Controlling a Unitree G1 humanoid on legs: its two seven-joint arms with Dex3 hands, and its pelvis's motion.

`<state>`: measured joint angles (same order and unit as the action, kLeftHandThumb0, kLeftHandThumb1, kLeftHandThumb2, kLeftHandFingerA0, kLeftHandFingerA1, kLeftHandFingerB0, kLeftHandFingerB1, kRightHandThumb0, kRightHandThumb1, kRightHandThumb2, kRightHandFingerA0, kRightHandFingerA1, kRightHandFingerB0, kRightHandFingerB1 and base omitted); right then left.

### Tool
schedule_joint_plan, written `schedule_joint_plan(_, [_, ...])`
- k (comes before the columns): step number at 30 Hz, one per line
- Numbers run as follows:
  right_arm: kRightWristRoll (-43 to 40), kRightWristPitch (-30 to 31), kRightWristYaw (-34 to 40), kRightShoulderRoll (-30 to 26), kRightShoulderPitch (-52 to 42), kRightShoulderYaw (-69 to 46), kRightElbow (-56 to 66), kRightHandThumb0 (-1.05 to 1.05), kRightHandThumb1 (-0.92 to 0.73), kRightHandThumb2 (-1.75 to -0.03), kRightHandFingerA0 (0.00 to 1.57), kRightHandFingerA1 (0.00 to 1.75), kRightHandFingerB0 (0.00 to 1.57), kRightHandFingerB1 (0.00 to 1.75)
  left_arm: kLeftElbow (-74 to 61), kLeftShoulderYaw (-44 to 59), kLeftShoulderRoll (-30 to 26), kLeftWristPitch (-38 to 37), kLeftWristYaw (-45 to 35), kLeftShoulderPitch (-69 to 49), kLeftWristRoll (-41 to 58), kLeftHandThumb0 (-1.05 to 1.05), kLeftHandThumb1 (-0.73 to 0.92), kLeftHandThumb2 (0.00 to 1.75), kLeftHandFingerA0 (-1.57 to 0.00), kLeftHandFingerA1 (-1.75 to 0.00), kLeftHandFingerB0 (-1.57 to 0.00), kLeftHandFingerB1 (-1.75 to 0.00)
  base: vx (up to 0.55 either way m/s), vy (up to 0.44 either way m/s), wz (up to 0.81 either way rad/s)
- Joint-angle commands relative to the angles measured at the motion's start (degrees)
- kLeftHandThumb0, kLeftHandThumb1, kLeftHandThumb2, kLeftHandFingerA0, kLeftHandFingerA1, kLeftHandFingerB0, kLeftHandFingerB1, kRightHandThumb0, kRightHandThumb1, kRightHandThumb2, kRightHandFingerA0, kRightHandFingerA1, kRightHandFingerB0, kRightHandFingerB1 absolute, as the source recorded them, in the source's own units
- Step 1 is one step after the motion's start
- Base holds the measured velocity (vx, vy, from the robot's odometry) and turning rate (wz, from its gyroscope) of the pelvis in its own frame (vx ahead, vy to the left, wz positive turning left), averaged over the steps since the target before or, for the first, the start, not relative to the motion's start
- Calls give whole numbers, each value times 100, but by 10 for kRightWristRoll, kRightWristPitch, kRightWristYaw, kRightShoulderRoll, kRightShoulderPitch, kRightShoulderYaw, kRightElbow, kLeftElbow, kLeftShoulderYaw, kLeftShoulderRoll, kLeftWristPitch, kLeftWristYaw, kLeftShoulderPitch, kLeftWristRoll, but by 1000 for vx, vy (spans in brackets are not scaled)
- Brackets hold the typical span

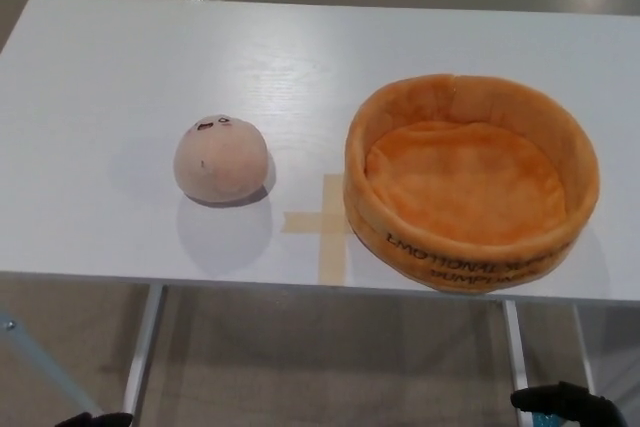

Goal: Use the left hand to pick up the pink round toy on the left and place it inside the orange plate on the desk.

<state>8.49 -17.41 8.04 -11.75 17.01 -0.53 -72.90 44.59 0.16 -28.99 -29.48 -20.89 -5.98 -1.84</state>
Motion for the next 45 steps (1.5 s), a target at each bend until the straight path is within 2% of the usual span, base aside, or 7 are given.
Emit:
schedule_joint_plan(1, [-1,-7,4,0,-2,-5,-8,-10,-51,-59,64,94,59,82,-252,-21,-94,-22,-216,-106,123,-24,53,57,-44,-34,-48,-36,0,0,0])
schedule_joint_plan(18, [4,-8,5,1,-3,0,-6,-12,-52,-58,64,94,59,82,-552,46,-114,-34,-152,-95,206,-28,54,57,-13,-28,-20,-29,0,0,0])
schedule_joint_plan(21, [7,-8,7,1,-4,4,-5,-11,-53,-58,64,94,59,81,-545,51,-103,-21,-152,-73,213,-29,53,56,-13,-28,-20,-29,0,0,0])
schedule_joint_plan(22, [7,-10,7,1,-6,3,-6,-9,-51,-59,66,94,60,81,-533,53,-95,-11,-147,-49,209,-21,51,96,-2,-51,0,-47,0,0,0])
schedule_joint_plan(24, [5,-10,7,2,-8,2,-8,-10,-51,-59,70,96,59,81,-498,57,-81,-3,-128,11,177,-32,48,62,-8,-21,-11,-30,0,0,0])
schedule_joint_plan(35, [0,-3,4,1,-2,-2,-8,-10,-52,-58,70,97,60,81,-363,32,-58,7,-100,192,68,-15,46,91,-3,-51,0,-46,0,0,0])
schedule_joint_plan(45, [6,-8,8,2,-8,4,-8,-9,-53,-58,68,95,59,80,-183,-30,-45,3,-13,346,-83,-13,37,66,0,-11,-5,-32,0,0,0])
